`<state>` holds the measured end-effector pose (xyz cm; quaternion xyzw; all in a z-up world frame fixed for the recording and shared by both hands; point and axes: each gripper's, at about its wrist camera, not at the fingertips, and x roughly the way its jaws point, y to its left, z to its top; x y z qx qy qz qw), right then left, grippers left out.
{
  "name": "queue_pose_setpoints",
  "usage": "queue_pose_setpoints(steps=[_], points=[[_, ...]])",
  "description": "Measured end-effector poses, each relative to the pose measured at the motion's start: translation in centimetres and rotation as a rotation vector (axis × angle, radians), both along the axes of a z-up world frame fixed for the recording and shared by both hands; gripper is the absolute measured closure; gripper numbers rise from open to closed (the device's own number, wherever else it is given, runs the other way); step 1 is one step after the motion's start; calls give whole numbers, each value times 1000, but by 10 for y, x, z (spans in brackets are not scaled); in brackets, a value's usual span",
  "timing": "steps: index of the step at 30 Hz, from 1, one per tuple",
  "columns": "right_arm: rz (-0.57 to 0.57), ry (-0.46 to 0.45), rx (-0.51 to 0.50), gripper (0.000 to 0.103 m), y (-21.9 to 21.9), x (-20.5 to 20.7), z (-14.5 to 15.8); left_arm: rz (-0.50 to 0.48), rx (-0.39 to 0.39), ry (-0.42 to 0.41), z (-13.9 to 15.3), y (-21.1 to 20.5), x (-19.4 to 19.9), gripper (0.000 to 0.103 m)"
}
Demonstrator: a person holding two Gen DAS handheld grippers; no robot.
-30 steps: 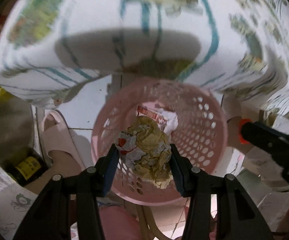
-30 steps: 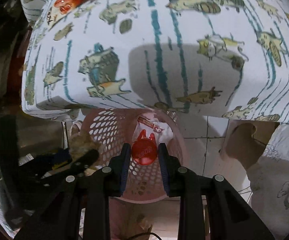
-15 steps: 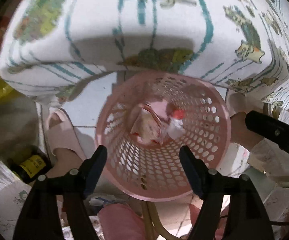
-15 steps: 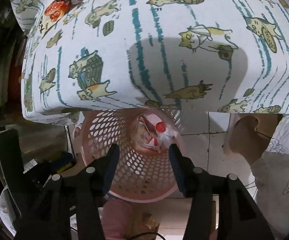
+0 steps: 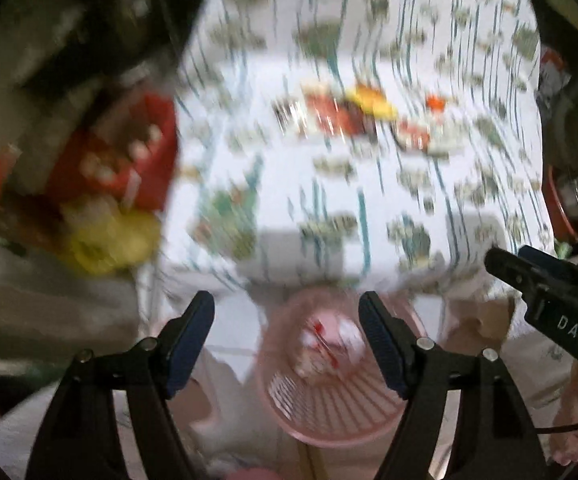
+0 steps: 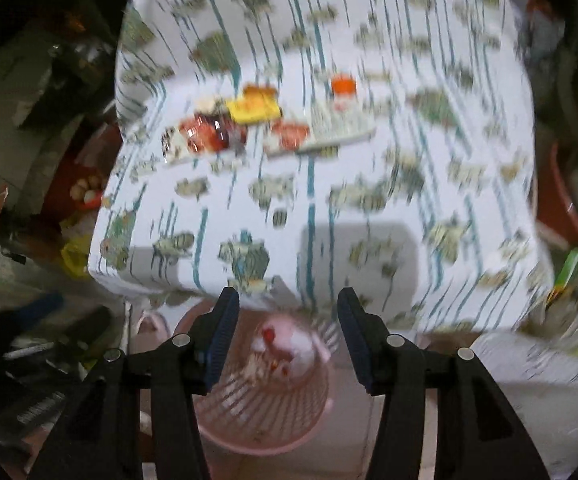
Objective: Collect trash
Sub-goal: 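Raise both open tools back over the remaining trash on the table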
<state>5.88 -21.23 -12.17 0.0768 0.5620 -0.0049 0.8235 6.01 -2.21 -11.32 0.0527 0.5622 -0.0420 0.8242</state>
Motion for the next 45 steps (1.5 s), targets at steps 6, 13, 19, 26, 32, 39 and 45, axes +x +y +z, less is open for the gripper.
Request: queue_pose_setpoints(steps=[6,13,19,26,32,39,45], points=[[-5,-77,-56,49,-2,-2,15,32,-15,-115,32,15,-5,30],[-16,-96,-68,49,-2,-1,19,37,-35,-187,52,21,-11,29],[-21,-109,-79,49,1,2,20,26,33,-293,67,17,-18,13],[-27,-164,-102,49,0,0,35,16,17,-476,99,16,-30,0],[-18,-248,-132,49,-2,-1,65,-9,20,-613,137,12,-32,0],[-15,-402,-176,42,-11,15,135,-40,-24,-697,188,9,-9,0],[-46,-510,-201,20,-18,45,176,-48,-46,-802,216,8,14,0]])
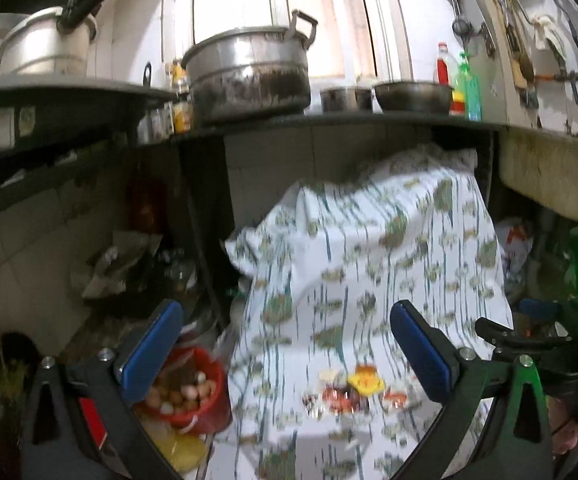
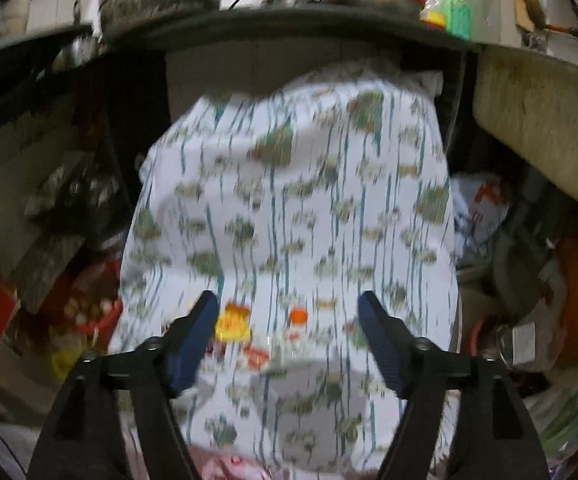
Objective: Collect trash
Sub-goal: 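Raise both open tools back over the remaining trash on the table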
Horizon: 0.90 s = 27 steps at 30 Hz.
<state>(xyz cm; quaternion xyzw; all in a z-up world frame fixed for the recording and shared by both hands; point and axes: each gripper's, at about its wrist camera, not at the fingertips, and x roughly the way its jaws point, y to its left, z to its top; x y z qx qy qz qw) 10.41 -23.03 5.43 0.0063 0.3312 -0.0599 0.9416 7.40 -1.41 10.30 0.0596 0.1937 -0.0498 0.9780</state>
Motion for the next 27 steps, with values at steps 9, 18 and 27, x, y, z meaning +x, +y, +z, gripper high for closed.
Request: queue_pose_setpoints(steps=[9,18,27], points=[[-114,-68,-83,14,-21,38,-25,83,-96,38,-41,38,43,0],[-134,66,-108,14,-30,84,-64,84,-53,53,-61,42,81,0],[-141,59,-96,14,-30,91,-65,56,-75,61,-62,42,94,0]])
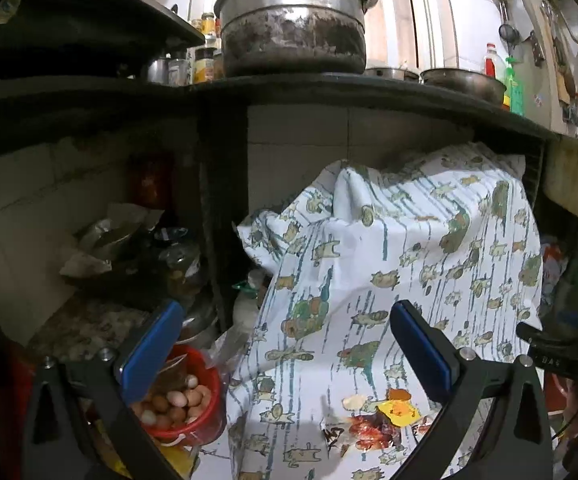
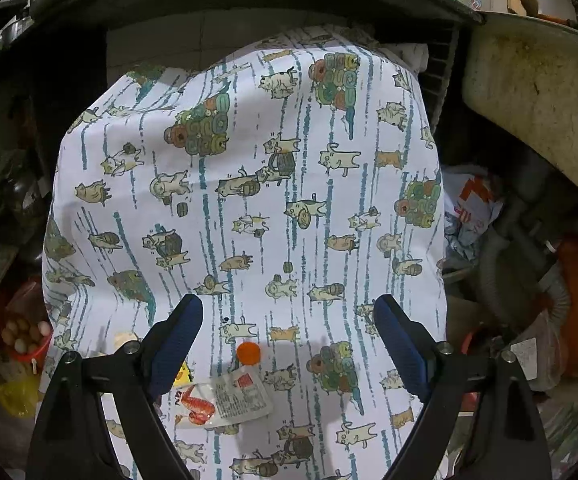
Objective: Collect trash
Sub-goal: 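Raise both open tools back over the remaining trash on the table, then grasp the orange ball with the right tool while the left tool lowers toward the red-brown wrapper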
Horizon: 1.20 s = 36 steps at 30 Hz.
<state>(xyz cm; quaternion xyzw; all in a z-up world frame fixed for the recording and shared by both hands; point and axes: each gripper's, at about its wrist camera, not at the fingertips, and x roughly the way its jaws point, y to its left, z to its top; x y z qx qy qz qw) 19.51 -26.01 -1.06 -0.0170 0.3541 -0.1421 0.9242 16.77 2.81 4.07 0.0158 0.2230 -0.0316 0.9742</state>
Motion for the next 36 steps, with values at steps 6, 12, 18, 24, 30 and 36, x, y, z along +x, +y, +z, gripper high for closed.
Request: queue_pose_setpoints(steps=[6,12,18,24,30,36], points=[[-17,157,168,17,-19,20,-20,-10,38,192,-27,-15,28,0],[-55,238,347,29,-44,35,-40,-30,55,366,-60,-29,56,0],[0,372,355,45,-33,60,-72,-26,30,565,-95,-32,81,0],[44,543,363,54,-19,88,-126,7,1,720,-129,-31,98,0],[38,579,252,56,-21,113,-155,13,30,749,-139,-39,102,0],[38,629,287,58,-17,121,-176,21,28,777,-149,-44,111,0]])
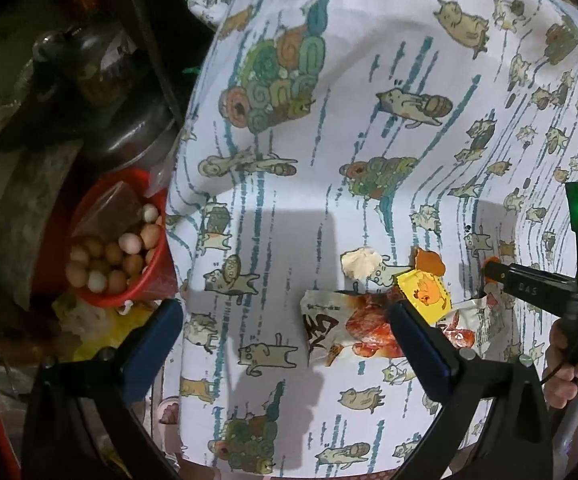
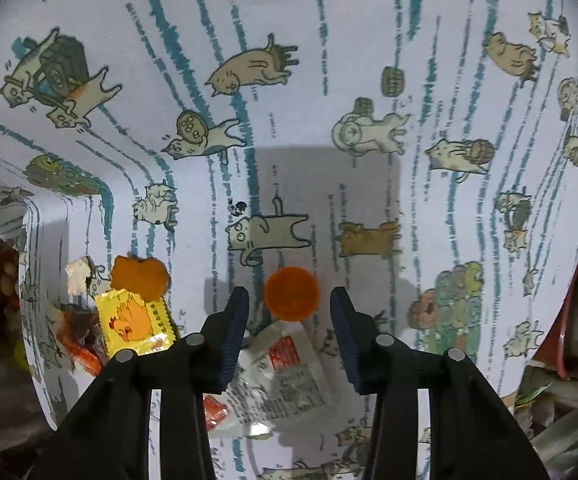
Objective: Collect trash
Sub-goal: 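Grasp the orange ball with the right tool while the left tool lowers toward the red-brown wrapper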
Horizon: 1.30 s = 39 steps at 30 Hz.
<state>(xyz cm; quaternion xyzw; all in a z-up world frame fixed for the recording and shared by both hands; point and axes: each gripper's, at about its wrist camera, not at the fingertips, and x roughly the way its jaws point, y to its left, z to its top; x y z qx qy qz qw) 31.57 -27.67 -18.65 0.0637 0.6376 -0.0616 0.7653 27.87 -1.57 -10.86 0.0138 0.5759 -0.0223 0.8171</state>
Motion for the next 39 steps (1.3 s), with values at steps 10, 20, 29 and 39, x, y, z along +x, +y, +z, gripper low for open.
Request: queue_pose_setpoints(steps=[10,20,29,39], points=[[-46,8,27,78,-4,-2,-1,-31,-4,10,-6,-18,2,0],[-27,-3,-9,46,-8,2,-1,-42,7,6,-5,-20,-1,0],[-31,-88,86,72,-11,-14,42,-128,-14,-4,-2,-36,-7,0],[-25,-99,58,71,13,-85,105,-91,17,43,-29,-36,6,0]])
